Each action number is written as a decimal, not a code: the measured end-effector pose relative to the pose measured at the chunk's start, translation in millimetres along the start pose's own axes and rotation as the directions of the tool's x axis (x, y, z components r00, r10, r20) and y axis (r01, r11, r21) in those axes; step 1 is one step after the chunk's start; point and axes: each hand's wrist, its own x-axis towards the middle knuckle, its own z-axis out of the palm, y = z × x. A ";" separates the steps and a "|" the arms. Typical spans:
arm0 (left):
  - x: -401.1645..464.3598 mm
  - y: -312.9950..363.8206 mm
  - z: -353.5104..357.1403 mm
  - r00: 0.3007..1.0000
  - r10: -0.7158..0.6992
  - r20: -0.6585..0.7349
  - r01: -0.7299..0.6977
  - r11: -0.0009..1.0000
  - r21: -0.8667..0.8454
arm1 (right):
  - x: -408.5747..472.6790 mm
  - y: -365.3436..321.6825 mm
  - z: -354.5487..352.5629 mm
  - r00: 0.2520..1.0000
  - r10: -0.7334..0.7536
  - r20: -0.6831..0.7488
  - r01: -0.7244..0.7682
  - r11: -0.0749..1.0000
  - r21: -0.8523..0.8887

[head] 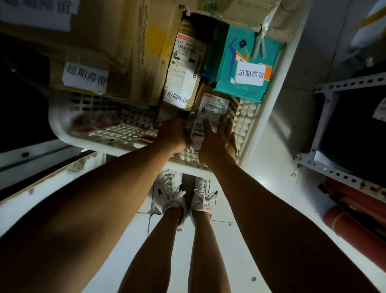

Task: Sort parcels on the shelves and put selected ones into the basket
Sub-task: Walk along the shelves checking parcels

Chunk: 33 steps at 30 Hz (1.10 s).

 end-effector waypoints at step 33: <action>-604.5 142.3 -161.0 0.796 -0.337 -0.503 0.186 0.926 -0.327 | -478.1 -123.8 -290.2 0.643 -0.647 0.409 0.765 0.573 -0.294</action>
